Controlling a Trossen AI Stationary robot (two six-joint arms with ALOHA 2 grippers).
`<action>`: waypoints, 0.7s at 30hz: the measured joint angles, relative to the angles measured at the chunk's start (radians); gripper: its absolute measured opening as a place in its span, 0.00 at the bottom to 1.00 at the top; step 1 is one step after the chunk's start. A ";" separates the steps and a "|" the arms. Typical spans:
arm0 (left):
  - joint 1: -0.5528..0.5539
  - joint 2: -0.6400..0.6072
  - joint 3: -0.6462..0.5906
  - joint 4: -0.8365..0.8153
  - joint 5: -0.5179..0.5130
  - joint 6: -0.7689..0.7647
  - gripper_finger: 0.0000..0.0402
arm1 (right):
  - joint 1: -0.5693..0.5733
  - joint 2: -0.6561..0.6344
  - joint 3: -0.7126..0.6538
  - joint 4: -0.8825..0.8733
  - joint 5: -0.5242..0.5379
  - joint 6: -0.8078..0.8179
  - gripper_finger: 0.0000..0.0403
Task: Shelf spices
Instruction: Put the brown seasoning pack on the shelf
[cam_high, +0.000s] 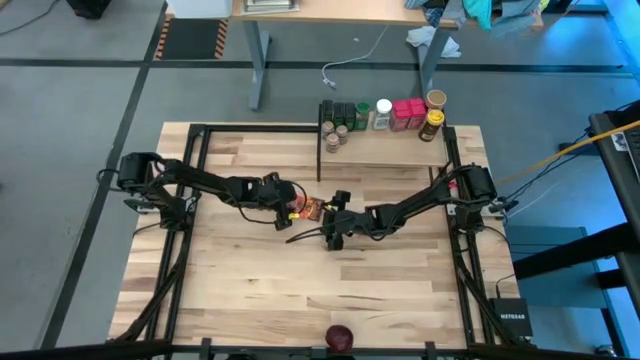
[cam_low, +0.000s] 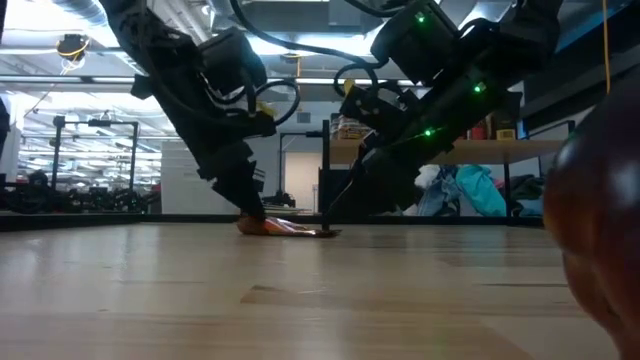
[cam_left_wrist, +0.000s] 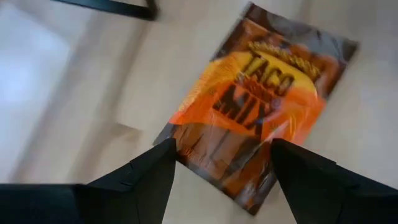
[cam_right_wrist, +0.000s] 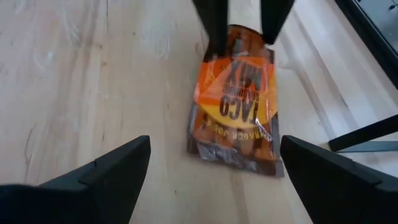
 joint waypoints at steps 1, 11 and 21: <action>0.000 0.002 0.000 0.002 0.029 0.000 0.64 | 0.000 0.000 0.000 0.000 0.000 0.000 0.91; -0.021 0.009 0.000 0.006 0.262 -0.015 0.64 | 0.000 0.000 0.000 -0.001 0.000 -0.001 0.91; -0.042 -0.065 0.052 -0.153 0.323 -0.074 0.64 | 0.000 0.000 0.000 -0.007 0.000 -0.018 0.91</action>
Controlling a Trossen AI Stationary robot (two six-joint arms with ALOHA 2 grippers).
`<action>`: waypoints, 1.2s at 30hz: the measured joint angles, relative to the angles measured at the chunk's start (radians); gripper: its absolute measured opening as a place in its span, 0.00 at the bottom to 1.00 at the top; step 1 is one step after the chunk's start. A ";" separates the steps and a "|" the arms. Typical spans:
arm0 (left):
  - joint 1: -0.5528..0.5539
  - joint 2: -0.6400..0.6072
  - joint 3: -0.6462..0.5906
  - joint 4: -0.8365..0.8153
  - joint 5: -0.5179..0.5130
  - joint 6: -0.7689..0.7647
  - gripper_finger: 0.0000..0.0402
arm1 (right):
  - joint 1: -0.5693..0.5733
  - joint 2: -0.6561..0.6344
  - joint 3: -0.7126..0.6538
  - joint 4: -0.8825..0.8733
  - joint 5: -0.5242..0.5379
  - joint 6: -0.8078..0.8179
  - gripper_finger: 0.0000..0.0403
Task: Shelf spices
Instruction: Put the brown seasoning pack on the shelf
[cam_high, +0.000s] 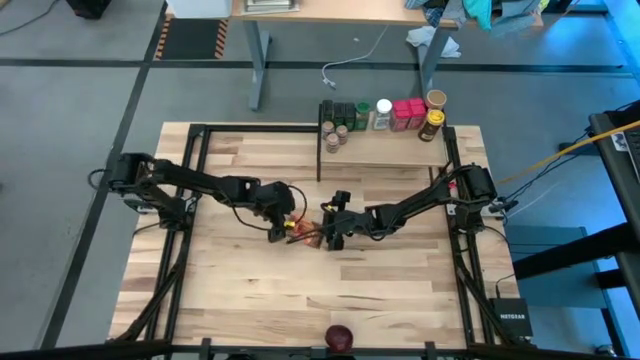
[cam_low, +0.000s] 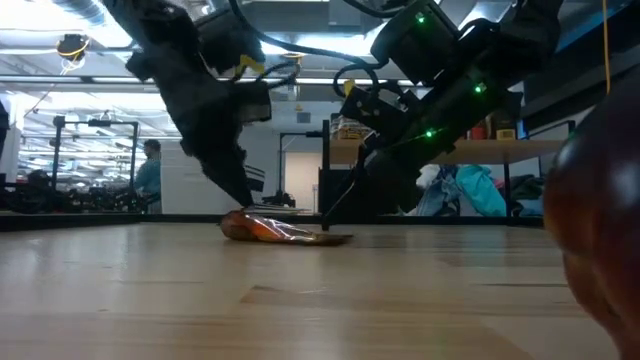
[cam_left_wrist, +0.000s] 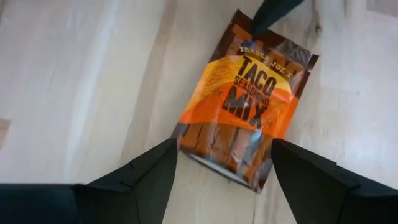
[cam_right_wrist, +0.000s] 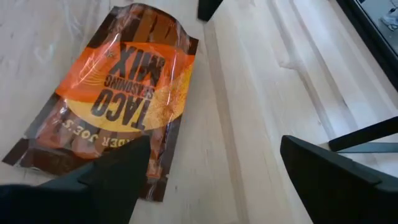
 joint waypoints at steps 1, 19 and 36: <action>0.000 -0.011 0.002 -0.015 -0.001 -0.005 0.64 | 0.000 0.000 0.000 0.000 0.000 -0.001 0.91; 0.026 0.062 -0.036 0.174 -0.093 0.026 0.64 | 0.064 0.010 0.000 0.021 -0.224 0.023 0.91; 0.013 0.182 -0.034 0.207 -0.080 -0.065 0.64 | 0.053 0.067 0.035 0.004 -0.002 -0.056 0.90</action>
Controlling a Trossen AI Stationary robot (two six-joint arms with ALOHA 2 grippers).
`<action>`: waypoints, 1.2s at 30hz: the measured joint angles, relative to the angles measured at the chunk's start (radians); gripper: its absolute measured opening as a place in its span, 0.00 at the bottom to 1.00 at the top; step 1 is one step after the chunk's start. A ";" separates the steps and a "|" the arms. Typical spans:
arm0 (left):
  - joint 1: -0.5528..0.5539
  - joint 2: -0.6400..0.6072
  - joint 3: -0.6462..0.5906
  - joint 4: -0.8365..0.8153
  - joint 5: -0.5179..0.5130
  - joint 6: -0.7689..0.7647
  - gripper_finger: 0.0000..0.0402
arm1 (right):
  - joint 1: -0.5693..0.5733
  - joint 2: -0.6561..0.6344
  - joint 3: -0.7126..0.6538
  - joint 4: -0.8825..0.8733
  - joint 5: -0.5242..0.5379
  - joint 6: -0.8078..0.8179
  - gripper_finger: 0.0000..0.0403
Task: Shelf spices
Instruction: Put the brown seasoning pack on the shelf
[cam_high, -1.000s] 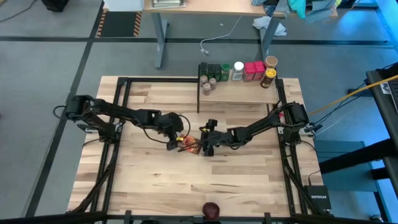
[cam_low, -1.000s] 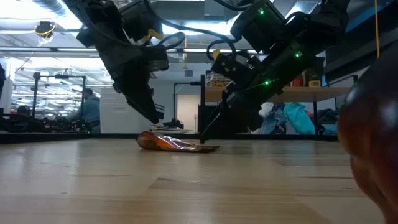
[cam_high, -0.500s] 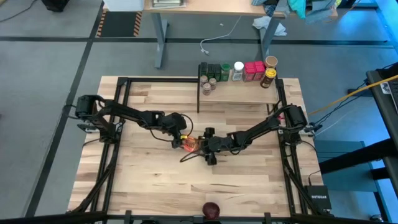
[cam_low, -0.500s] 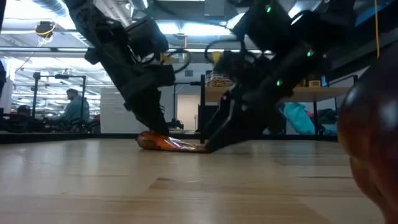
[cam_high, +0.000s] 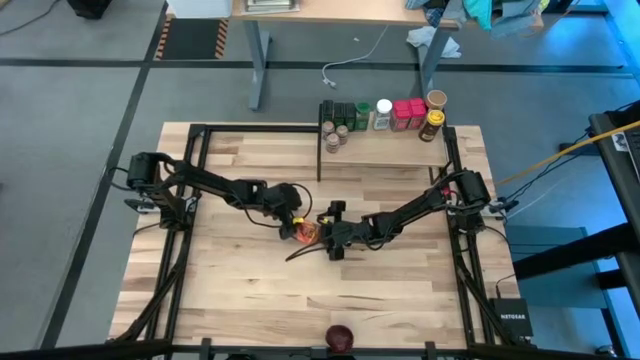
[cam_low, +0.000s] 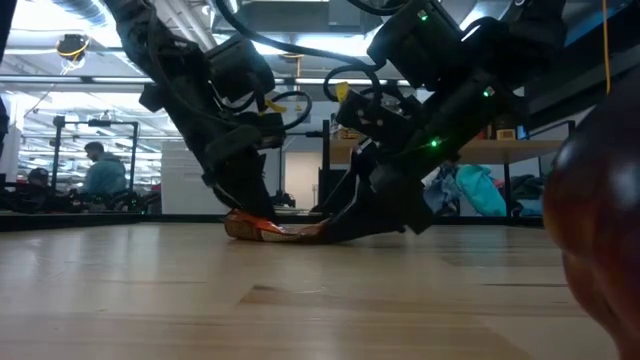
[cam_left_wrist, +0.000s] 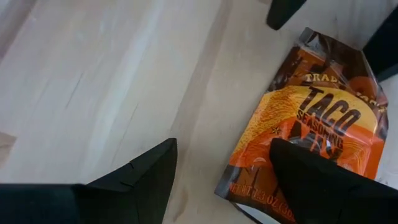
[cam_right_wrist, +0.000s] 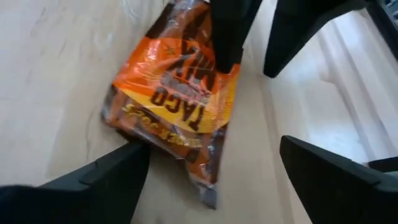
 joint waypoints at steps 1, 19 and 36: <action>0.000 0.001 0.000 0.007 0.004 0.000 0.64 | 0.000 0.000 0.000 0.001 0.002 -0.007 0.88; -0.001 -0.006 -0.002 0.028 0.007 0.031 0.64 | 0.001 0.002 -0.002 0.017 -0.157 -0.105 0.08; -0.046 -0.426 0.005 -0.108 -0.073 0.039 0.64 | 0.000 -0.297 -0.002 -0.225 -0.146 -0.085 0.01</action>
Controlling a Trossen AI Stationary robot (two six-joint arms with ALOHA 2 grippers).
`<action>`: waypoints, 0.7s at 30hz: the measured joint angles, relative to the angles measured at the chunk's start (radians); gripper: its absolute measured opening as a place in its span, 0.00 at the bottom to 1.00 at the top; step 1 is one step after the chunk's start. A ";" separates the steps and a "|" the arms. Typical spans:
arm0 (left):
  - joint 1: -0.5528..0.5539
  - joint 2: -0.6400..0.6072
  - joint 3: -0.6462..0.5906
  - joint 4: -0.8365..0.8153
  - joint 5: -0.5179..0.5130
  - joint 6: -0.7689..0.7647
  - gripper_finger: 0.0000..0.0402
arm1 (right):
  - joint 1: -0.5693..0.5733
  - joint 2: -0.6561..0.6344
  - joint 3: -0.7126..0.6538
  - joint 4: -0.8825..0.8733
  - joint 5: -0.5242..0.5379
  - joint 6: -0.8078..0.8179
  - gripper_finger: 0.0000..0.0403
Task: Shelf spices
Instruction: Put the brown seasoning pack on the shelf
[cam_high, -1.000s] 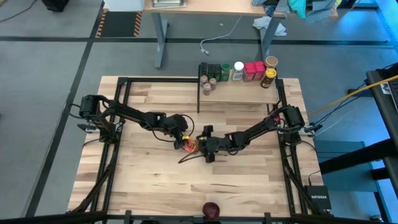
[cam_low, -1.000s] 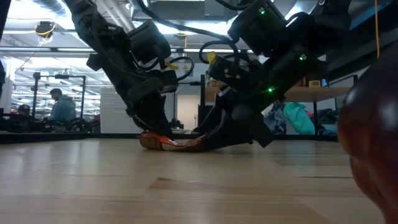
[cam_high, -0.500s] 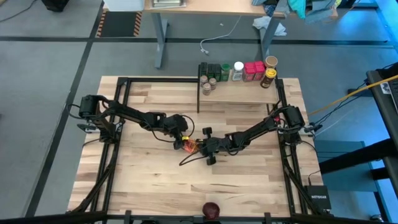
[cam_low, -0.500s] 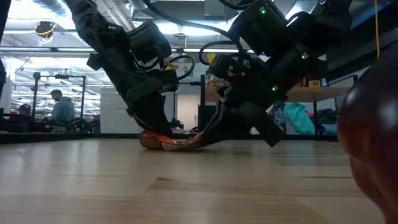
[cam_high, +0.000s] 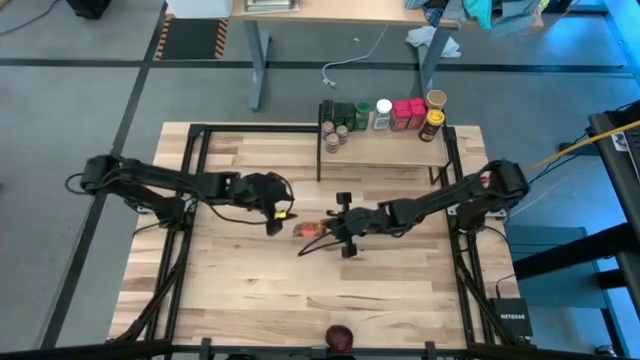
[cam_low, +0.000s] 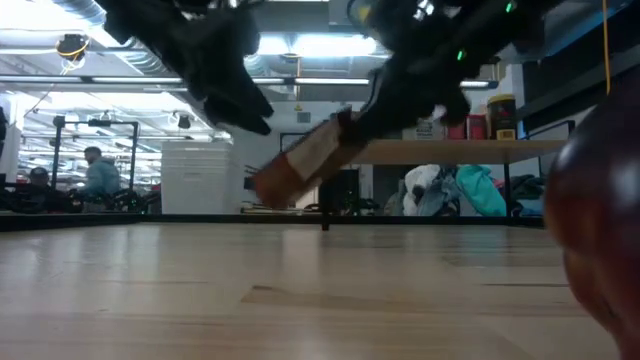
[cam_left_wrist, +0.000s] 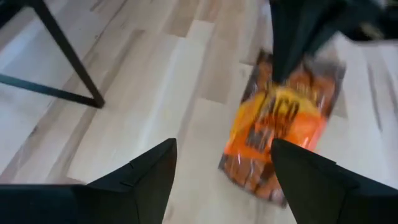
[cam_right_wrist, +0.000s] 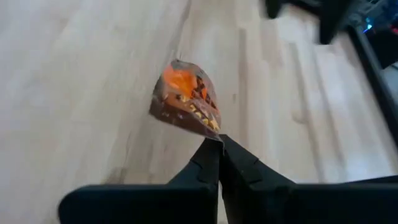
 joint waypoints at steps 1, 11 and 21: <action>-0.008 -0.010 -0.001 -0.003 0.000 0.000 0.64 | 0.000 -0.026 0.000 -0.017 0.001 -0.001 0.01; -0.073 0.033 -0.105 0.205 -0.004 -0.008 0.64 | 0.000 -0.143 0.000 -0.044 -0.011 -0.078 0.01; -0.080 0.225 -0.138 0.371 -0.004 -0.062 0.64 | -0.003 -0.142 0.000 0.036 -0.021 -0.131 0.01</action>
